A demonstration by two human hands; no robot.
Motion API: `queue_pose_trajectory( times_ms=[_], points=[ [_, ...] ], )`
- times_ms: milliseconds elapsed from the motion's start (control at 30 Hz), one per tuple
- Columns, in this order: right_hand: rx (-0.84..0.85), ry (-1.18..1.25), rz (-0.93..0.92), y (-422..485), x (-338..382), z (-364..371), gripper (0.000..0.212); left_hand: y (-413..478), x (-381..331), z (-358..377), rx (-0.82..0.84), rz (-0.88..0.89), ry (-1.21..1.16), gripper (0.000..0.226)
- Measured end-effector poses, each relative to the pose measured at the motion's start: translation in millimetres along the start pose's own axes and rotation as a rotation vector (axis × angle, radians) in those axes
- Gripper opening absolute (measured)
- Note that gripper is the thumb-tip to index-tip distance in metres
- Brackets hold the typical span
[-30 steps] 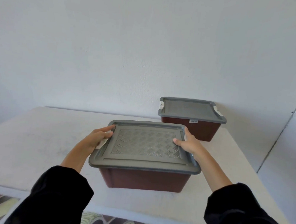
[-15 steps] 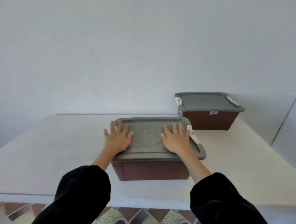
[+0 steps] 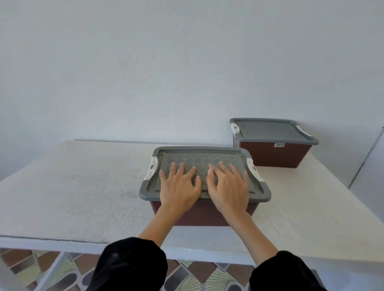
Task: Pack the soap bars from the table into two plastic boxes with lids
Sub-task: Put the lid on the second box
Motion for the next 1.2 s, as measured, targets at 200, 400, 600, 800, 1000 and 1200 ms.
queue_pose_trajectory(
  times_ms=[200,400,600,800,1000,1200],
  points=[
    [0.025,-0.005,-0.015,27,1,14,0.051,23,3,2,-0.017,-0.032,0.043,0.052],
    [0.098,-0.003,0.009,69,2,35,0.047,70,15,7,0.002,-0.054,0.032,0.054],
    [0.127,-0.007,0.042,115,-2,61,0.046,116,21,16,0.003,-0.048,-0.015,0.055],
    [0.12,-0.017,0.071,161,3,88,0.046,173,36,24,-0.032,-0.015,-0.02,0.055],
    [0.109,-0.036,0.086,205,2,113,0.046,227,45,34,-0.035,-0.003,-0.045,0.055],
    [0.103,-0.055,0.072,242,3,133,0.047,267,53,42,-0.046,-0.008,-0.052,0.054]
  ],
)
Point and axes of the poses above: each hand's wrist, its own y-axis towards the middle knuckle, its own z-axis out of the palm, x = y × z, the point moved 4 cm from there along y, towards the middle knuckle, and after that the axes turned 4 degrees about -y, right-handed, at the moved point
